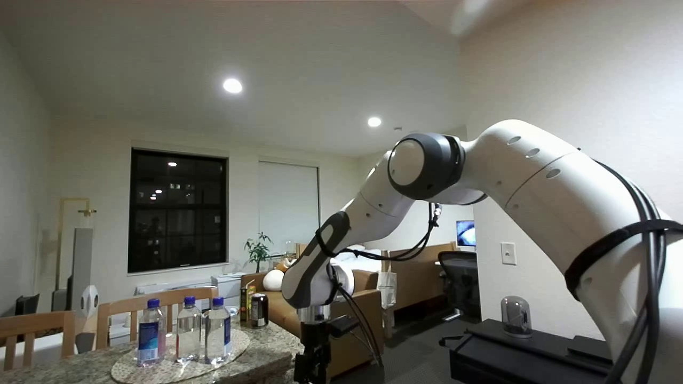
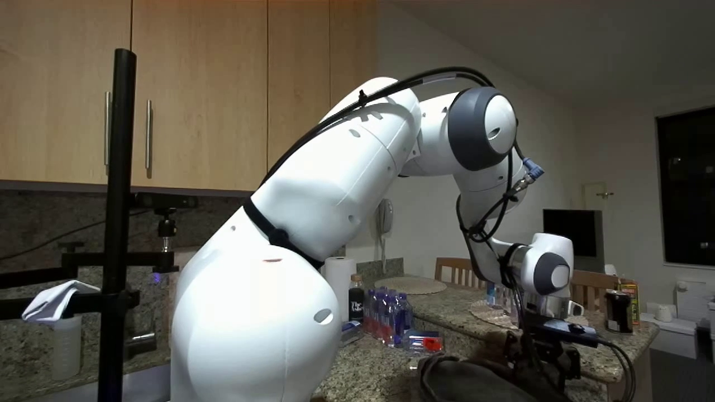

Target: Move the towel to the left

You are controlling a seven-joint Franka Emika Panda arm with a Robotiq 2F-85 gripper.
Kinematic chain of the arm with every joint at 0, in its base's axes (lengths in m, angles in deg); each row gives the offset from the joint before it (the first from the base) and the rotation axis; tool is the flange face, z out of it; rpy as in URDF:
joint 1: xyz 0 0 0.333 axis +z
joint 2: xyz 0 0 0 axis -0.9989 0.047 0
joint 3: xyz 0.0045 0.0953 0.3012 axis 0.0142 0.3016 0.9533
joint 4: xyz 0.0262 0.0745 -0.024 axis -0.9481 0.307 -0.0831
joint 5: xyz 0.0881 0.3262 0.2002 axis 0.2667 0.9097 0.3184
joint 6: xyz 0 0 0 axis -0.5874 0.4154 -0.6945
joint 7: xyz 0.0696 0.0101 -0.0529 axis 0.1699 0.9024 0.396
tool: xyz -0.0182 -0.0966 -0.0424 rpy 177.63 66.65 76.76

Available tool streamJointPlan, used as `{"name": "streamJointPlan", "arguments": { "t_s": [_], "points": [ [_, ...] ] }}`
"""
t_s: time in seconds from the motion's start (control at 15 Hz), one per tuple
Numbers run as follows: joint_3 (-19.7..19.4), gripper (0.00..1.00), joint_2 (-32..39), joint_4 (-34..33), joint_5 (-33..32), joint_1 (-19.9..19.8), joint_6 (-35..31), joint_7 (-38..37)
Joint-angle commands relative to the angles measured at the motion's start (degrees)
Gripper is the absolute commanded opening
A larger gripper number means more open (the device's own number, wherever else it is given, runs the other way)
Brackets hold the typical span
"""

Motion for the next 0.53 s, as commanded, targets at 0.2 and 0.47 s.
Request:
{"name": "streamJointPlan", "arguments": {
  "t_s": [0.2,0.47],
  "points": [
    [1.18,1.00,0.96,-0.99,-1.33,0.48,0.92,0.91],
    [1.84,1.00,4.43,-3.36,-2.45,2.34,1.82,1.34]
  ]
}}
